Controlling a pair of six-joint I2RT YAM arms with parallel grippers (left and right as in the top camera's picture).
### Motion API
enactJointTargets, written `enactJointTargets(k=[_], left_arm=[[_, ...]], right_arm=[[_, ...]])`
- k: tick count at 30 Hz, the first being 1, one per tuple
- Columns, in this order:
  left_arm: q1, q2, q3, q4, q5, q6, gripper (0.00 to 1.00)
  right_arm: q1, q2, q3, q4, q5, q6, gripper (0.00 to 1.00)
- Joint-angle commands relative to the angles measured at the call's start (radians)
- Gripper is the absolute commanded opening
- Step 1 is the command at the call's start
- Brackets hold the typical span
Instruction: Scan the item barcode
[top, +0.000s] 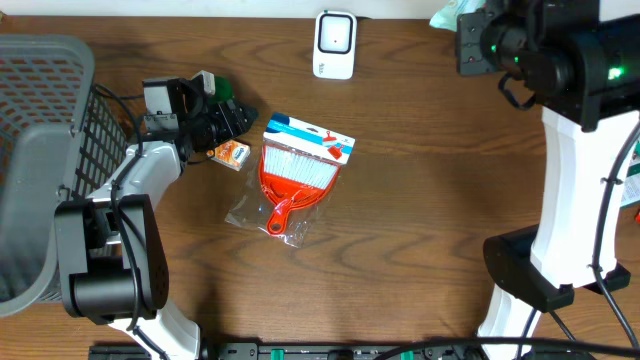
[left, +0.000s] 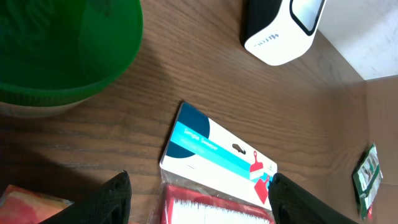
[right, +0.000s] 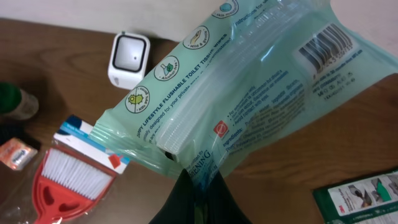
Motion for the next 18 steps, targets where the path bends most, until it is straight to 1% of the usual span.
enactJointTargets(k=[1, 7, 10, 13, 18], left_arm=[[0.006, -0.004, 0.018, -0.012, -0.013, 0.000, 0.71], [0.006, -0.004, 0.018, -0.013, -0.019, 0.012, 0.71], [0.006, -0.004, 0.018, -0.016, -0.037, 0.012, 0.71], [0.006, -0.004, 0.018, -0.018, -0.039, 0.012, 0.71], [0.006, -0.004, 0.018, -0.024, -0.038, 0.013, 0.71]], right_arm=[[0.034, -0.005, -0.019, -0.002, 0.018, 0.010, 0.01], [0.077, -0.004, -0.077, -0.002, -0.068, 0.024, 0.01], [0.103, -0.004, -0.140, -0.002, -0.091, 0.023, 0.01], [0.138, -0.004, -0.248, -0.002, -0.120, 0.022, 0.01], [0.222, -0.004, -0.507, -0.002, -0.161, -0.008, 0.01]])
